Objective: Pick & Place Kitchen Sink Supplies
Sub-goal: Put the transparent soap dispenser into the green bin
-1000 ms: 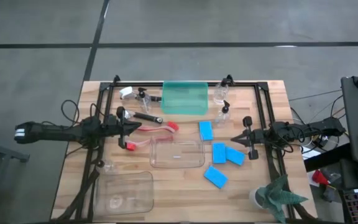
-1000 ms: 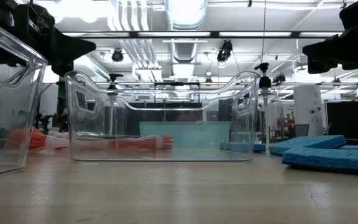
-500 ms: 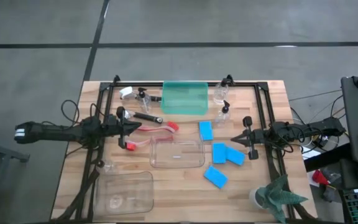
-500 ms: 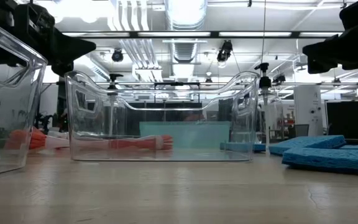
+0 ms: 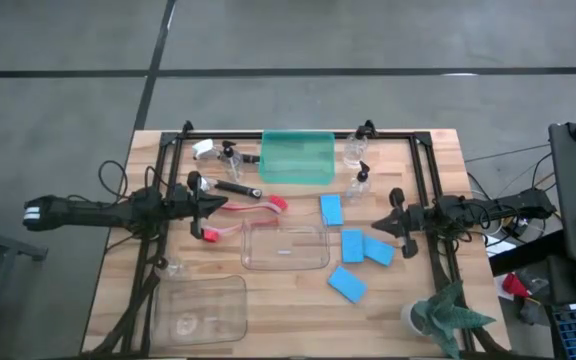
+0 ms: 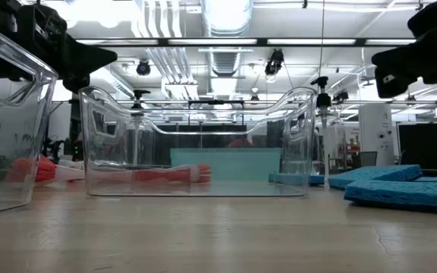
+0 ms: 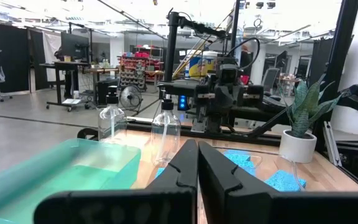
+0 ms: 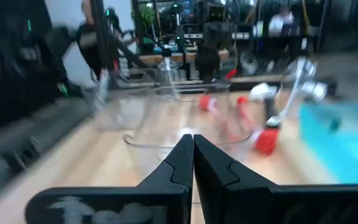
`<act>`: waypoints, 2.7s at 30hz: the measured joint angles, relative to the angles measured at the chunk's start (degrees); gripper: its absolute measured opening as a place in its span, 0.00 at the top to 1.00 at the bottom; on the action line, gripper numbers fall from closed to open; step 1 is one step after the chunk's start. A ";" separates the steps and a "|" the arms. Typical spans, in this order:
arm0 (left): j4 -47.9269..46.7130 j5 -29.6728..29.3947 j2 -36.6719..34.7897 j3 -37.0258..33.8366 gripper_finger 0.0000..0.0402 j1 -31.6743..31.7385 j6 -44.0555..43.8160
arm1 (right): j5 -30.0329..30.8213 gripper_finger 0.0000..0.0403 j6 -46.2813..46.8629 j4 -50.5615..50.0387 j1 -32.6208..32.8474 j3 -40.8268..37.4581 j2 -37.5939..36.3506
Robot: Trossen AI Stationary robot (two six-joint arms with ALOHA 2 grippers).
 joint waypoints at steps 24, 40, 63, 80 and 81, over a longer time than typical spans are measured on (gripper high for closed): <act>-0.02 0.02 0.00 0.00 0.98 0.00 0.00 | 8.86 0.87 17.61 8.94 -0.09 1.23 3.80; -0.07 0.00 0.00 0.00 0.98 0.00 0.00 | 25.57 0.37 21.77 -22.60 -0.02 20.94 20.64; -0.44 0.02 0.00 0.00 0.98 -0.02 0.00 | 43.78 0.28 20.48 -24.94 -0.07 23.36 34.69; -0.68 0.02 0.00 0.00 0.98 -0.02 0.00 | 44.43 0.16 18.81 -16.03 -7.16 23.31 41.69; -0.68 0.02 0.00 0.00 0.98 -0.01 0.00 | 44.45 0.17 18.65 -15.59 -7.52 23.31 42.21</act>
